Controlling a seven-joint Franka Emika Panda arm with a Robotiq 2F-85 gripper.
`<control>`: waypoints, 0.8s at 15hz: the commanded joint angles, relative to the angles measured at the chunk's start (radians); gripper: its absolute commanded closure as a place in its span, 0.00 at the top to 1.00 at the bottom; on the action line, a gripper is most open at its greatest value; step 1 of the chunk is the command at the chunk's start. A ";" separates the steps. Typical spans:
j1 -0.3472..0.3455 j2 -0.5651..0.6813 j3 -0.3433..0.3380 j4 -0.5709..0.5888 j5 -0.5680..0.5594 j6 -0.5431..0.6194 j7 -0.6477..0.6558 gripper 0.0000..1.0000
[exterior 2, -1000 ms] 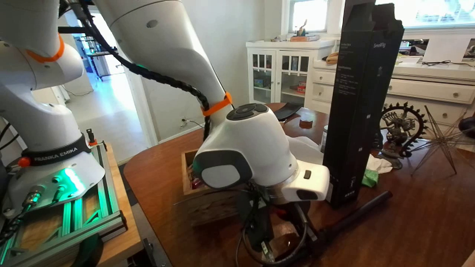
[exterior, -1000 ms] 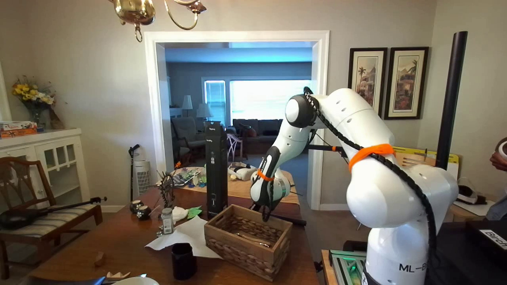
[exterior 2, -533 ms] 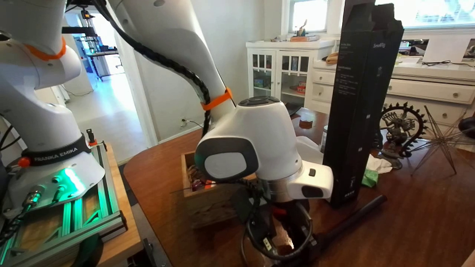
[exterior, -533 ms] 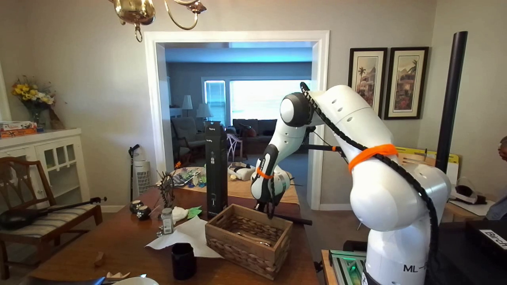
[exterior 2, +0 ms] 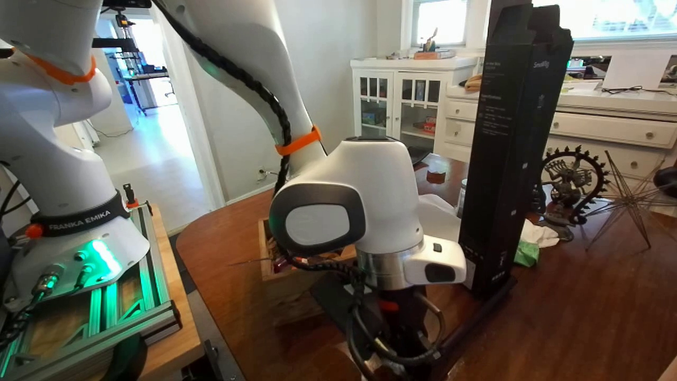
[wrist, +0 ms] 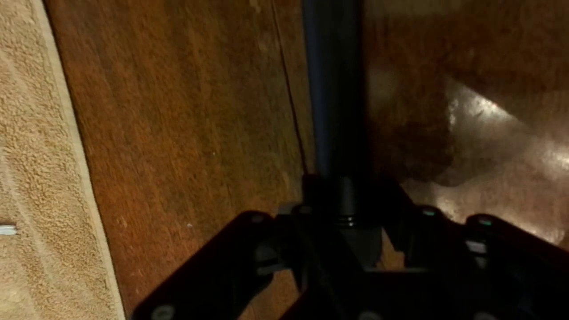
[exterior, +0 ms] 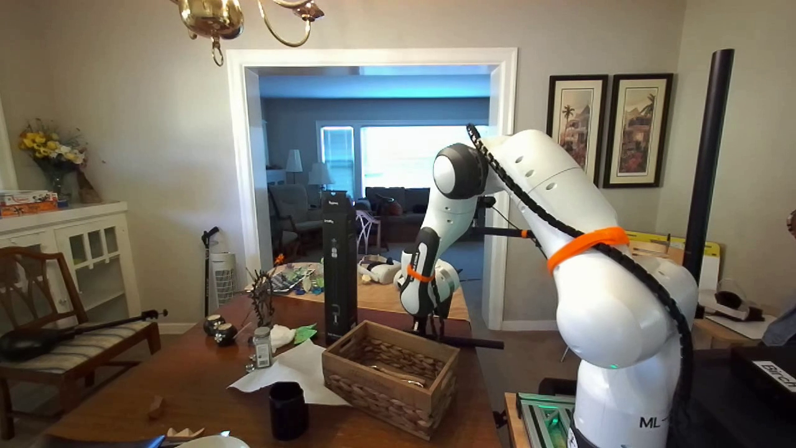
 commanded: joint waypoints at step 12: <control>0.075 -0.055 -0.120 -0.071 0.020 -0.020 0.098 1.00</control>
